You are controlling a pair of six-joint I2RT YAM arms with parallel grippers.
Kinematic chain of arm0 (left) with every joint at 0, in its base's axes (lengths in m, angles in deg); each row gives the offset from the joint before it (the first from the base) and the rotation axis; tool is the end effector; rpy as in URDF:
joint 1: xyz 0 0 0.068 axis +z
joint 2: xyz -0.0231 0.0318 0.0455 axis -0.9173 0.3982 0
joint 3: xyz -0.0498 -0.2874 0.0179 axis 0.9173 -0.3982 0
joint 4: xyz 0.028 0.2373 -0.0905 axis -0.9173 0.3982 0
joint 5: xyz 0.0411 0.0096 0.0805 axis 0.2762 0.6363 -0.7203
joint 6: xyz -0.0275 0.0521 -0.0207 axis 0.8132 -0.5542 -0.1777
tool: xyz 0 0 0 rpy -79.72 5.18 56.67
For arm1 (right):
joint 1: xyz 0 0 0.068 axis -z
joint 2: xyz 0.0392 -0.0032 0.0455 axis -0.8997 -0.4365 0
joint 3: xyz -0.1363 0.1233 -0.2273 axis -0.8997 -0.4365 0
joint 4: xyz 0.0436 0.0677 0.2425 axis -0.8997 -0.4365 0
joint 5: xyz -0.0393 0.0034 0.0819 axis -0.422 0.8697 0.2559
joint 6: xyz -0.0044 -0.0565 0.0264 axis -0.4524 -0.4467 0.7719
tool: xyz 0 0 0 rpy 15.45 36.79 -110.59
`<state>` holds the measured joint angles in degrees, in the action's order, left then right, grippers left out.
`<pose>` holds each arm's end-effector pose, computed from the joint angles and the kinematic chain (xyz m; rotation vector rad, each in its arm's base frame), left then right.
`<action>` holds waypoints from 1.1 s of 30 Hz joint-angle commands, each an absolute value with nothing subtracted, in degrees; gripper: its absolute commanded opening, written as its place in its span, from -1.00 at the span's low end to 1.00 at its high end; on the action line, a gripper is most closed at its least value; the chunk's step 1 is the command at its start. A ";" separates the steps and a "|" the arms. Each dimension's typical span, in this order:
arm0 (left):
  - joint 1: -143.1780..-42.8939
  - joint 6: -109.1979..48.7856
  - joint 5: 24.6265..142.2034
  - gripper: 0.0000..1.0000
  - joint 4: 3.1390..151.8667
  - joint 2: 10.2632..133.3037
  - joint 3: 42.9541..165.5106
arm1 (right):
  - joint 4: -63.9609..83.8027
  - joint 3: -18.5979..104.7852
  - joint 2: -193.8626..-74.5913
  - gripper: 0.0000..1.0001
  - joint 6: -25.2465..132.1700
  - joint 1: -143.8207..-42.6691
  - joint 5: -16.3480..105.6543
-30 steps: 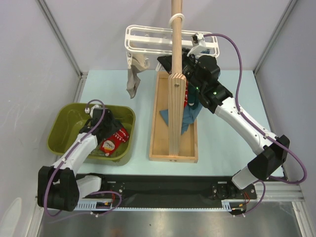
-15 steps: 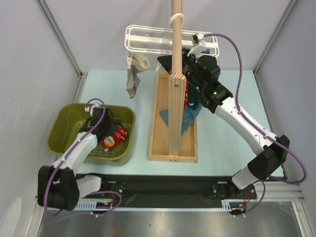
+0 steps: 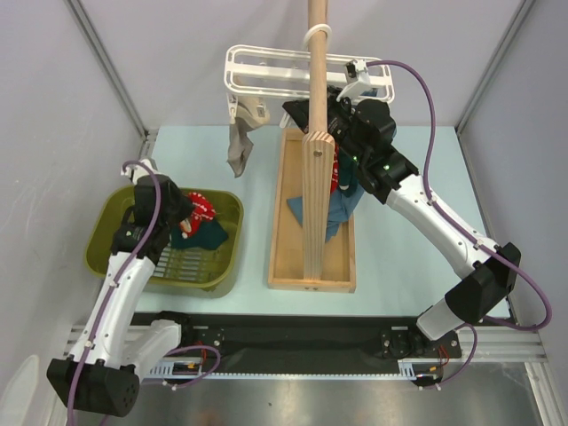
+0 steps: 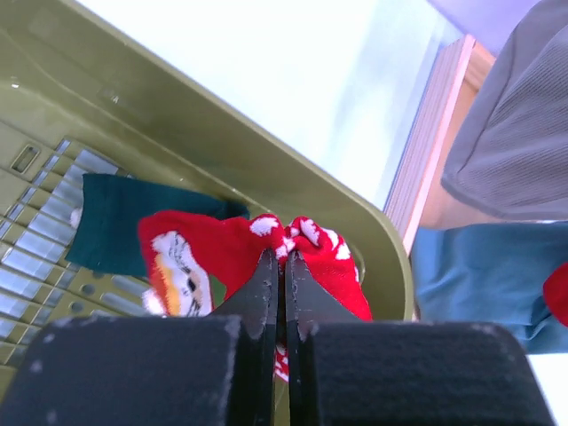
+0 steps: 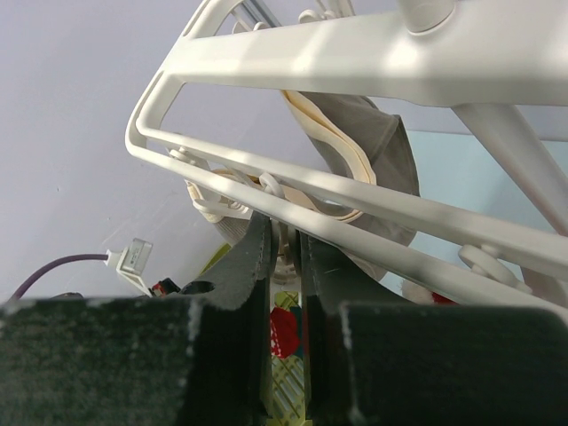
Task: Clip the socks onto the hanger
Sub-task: Pick up the sock from the bin.
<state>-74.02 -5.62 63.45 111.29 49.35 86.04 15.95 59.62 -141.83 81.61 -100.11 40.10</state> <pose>0.1898 -0.0152 0.3429 -0.6388 2.0039 -0.2447 0.2964 0.2184 0.4907 -0.0608 1.5007 1.0514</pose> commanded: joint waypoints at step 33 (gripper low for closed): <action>-71.29 1.62 60.75 0.30 112.73 51.67 79.53 | 13.77 60.45 -141.56 -1.00 81.01 -100.15 40.61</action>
<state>-72.23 -2.65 64.15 110.59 54.22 81.54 15.90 59.62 -141.83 81.65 -100.11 40.10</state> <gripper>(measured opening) 0.663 0.123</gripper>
